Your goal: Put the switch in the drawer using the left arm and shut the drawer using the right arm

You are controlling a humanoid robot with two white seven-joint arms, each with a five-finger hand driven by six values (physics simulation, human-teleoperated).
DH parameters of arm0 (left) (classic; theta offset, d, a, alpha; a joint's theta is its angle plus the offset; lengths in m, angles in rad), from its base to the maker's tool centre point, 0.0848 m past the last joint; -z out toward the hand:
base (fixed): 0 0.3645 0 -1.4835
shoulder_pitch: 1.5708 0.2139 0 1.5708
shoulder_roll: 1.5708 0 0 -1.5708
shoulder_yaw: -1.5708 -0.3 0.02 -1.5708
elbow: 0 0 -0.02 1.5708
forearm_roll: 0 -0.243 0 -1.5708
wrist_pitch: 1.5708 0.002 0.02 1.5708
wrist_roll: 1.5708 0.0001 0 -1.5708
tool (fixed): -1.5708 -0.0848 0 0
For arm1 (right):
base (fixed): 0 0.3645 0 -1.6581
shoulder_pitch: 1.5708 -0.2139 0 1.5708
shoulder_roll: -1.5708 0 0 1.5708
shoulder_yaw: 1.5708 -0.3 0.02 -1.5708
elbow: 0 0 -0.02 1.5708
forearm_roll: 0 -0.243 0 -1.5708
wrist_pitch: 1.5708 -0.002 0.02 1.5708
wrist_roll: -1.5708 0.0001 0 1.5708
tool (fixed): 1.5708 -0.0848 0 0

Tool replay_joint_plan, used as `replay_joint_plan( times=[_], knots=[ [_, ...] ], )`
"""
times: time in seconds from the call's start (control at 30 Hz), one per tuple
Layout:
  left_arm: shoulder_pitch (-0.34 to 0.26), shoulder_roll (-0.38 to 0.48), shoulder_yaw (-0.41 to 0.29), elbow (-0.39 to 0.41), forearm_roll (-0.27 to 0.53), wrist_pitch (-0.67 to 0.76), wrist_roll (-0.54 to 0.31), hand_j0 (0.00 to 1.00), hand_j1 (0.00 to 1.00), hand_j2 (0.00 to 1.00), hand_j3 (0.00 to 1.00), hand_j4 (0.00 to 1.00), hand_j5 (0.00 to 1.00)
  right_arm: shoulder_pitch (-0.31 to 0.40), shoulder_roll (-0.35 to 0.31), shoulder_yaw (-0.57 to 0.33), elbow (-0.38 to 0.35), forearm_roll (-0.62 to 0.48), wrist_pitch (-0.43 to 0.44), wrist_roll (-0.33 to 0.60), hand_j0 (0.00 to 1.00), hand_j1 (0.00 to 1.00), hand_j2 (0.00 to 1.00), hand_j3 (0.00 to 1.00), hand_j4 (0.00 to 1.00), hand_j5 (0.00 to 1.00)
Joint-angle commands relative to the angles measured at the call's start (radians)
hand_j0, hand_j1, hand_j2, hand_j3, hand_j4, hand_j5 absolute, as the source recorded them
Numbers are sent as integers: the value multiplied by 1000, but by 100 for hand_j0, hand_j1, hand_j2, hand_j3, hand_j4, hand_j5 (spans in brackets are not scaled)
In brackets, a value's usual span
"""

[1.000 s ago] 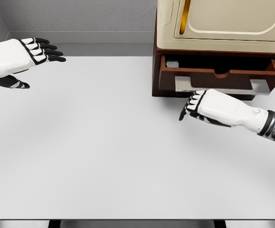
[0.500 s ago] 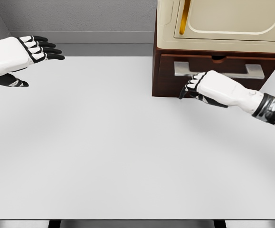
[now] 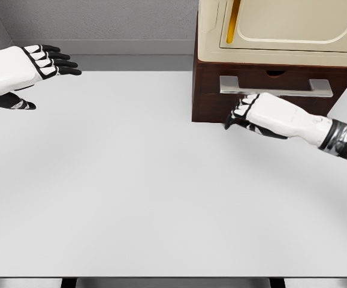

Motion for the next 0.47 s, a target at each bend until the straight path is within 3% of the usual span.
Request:
replay_joint_plan(
  times=[0.0, 0.03, 0.07, 0.1, 0.13, 0.17, 0.23, 0.43],
  knots=[
    [0, 1, 1, 0, 6, 1, 1, 100, 100, 100, 100, 100, 100, 0, -47, -8, -58, -5, 0, -4, 51, 51, 51, 51, 51, 51],
    [0, 3, 1, 0, 6, 1, 1, 100, 100, 100, 100, 100, 100, 9, -65, -11, -79, -7, 0, -5, 52, 52, 52, 52, 52, 52],
    [0, 1, 1, 0, 6, 1, 1, 100, 100, 100, 100, 100, 100, 17, -90, -14, -104, -7, 0, -5, 59, 59, 59, 59, 59, 59],
    [0, 3, 1, 0, 6, 1, -1, 100, 100, 100, 100, 100, 100, 31, -111, -20, -119, -8, 0, -8, 73, 73, 73, 73, 73, 73],
    [0, 4, 1, 0, 6, 1, 1, 100, 100, 100, 100, 100, 100, 70, -133, -68, -142, -14, 0, -8, 97, 97, 97, 97, 97, 97],
    [0, 7, 1, 0, 6, 1, -1, 100, 100, 100, 100, 100, 100, 135, -161, -143, -167, -14, 0, -5, 100, 100, 100, 100, 100, 100],
    [0, 7, 1, 0, 6, 1, 1, 100, 100, 100, 100, 100, 100, 195, -188, -211, -178, -14, 0, -4, 100, 100, 100, 100, 100, 100],
    [0, 7, 1, 0, 6, 1, 1, 100, 100, 100, 100, 100, 100, 209, -210, -218, -190, -16, 0, -5, 100, 100, 100, 100, 100, 100]
  ],
)
